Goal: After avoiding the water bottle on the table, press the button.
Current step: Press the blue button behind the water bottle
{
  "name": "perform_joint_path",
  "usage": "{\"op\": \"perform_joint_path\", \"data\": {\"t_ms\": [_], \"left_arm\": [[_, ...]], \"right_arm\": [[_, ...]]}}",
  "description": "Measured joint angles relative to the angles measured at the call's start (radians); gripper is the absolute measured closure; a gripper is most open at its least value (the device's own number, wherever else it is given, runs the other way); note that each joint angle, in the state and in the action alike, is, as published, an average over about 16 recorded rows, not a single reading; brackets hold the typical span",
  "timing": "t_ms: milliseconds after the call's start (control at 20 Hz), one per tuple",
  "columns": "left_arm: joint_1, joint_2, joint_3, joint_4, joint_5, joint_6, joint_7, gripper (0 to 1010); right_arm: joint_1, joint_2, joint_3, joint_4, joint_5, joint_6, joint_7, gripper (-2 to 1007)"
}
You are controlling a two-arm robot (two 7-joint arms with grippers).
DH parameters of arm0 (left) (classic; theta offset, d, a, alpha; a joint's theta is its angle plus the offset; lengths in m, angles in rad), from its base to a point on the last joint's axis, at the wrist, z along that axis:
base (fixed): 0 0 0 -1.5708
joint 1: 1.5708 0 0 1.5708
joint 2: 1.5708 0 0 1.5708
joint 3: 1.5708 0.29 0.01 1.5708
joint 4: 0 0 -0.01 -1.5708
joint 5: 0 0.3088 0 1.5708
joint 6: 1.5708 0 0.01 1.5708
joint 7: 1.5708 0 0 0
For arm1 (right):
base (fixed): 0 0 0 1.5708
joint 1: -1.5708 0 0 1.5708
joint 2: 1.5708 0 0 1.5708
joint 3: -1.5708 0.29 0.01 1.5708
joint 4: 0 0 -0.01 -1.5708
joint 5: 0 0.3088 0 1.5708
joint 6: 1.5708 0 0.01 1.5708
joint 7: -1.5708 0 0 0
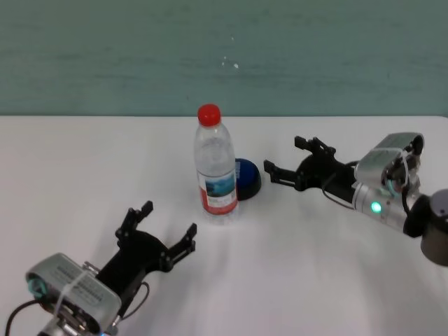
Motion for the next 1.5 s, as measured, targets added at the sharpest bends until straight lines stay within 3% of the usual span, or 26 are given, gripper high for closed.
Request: {"op": "perform_joint_path", "data": {"t_ms": [850,1500], "left_arm": [[0.000,0.000,0.000,0.000,0.000,0.000,0.000,10],[0.000,0.000,0.000,0.000,0.000,0.000,0.000,10]], "right_arm": [[0.058,-0.023,-0.010,0.109,-0.028,-0.015,-0.004,2],[0.138,-0.073,-0.034,0.195,-0.059,-0.020,0.008,2]]}}
